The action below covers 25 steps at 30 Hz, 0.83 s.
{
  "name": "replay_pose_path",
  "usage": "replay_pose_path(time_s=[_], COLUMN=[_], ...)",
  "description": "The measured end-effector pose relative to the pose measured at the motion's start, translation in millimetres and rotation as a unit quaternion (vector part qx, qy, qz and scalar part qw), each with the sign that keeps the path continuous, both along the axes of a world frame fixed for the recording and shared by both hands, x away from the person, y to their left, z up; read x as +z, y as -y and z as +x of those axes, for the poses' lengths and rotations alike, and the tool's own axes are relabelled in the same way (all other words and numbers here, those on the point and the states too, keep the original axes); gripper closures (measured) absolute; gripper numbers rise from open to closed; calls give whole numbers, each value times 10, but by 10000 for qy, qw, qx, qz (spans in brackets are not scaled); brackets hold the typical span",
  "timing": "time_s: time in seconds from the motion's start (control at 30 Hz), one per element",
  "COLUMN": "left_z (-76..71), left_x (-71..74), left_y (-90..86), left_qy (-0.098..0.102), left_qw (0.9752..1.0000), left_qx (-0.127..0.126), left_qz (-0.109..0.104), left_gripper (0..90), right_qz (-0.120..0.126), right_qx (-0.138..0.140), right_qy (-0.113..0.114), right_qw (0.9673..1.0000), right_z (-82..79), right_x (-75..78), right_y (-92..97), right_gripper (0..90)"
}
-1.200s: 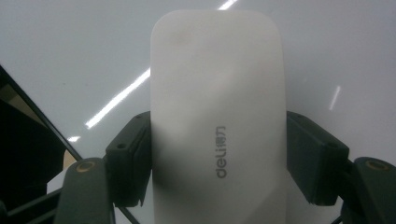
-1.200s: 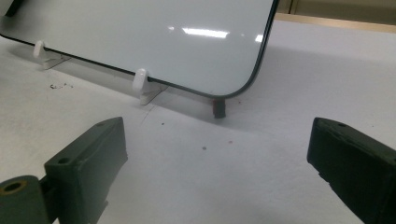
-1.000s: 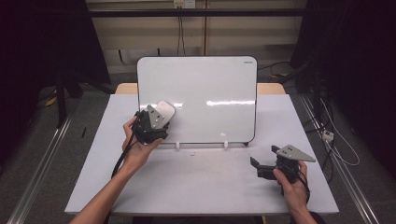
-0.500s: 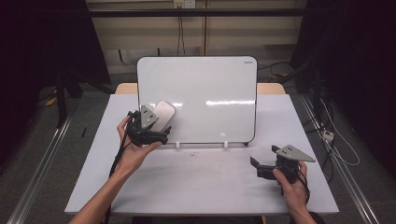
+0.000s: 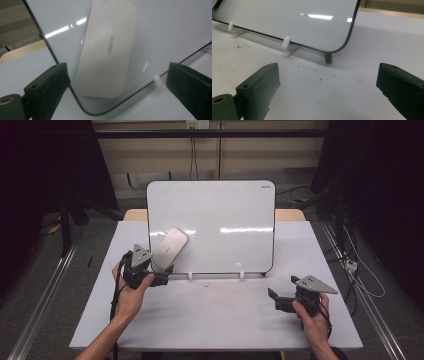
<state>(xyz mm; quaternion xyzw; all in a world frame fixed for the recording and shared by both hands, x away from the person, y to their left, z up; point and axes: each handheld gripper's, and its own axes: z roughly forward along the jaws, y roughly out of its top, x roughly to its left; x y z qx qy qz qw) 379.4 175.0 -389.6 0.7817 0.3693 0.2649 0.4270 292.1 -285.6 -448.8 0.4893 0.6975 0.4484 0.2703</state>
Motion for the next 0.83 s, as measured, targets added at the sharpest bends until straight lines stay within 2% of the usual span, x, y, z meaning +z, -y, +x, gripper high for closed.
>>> replay_pose_path(time_s=[0.17, 0.27, 0.4, 0.47, 0.57, 0.6, 0.67, 0.7, 0.77, 0.83], left_z=[-119, -202, -327, -355, -409, -414, -403, -394, -387, -391], left_x=[-55, -103, -195, -207, -265, -291, -348, -374, -386, -368], left_y=[-83, -132, -192, -226, -286, -301, -331, -350, -368, -386], left_qy=[-90, -99, -160, -189, -88, -51, -152, -129, -145, -137], left_qw=[9999, 9999, 9997, 9997, 9995, 9994, 9993, 9992, 9989, 9988], left_qx=[6, 51, 145, 115, 250, 272, 266, 282, 394, 386], left_qz=[-133, -86, -140, -131, -196, -226, -206, -235, -206, -283], left_gripper=[46, 46, 45, 45, 45, 44, 42, 43, 44, 45], right_qz=[-3, 0, -3, -11, -26, -28, -37, -38, -36, -35], right_qx=[-17, -21, -20, -22, -5, -2, -9, -16, -15, -26], right_qy=[-1, -13, -14, -11, -10, 2, -1, -5, 3, -21], right_qw=[10000, 10000, 10000, 10000, 10000, 10000, 10000, 10000, 10000, 10000], right_z=[1, -4, -2, 1, -3, -4, -8, -10, -10, -6], right_x=[-1, 0, -1, -3, -3, -2, 0, 0, -1, -3], right_y=[-2, -3, -3, -3, -6, -5, -5, -5, -7, -10], right_gripper=[49, 48, 48, 49, 49, 49, 49, 48, 48, 49])
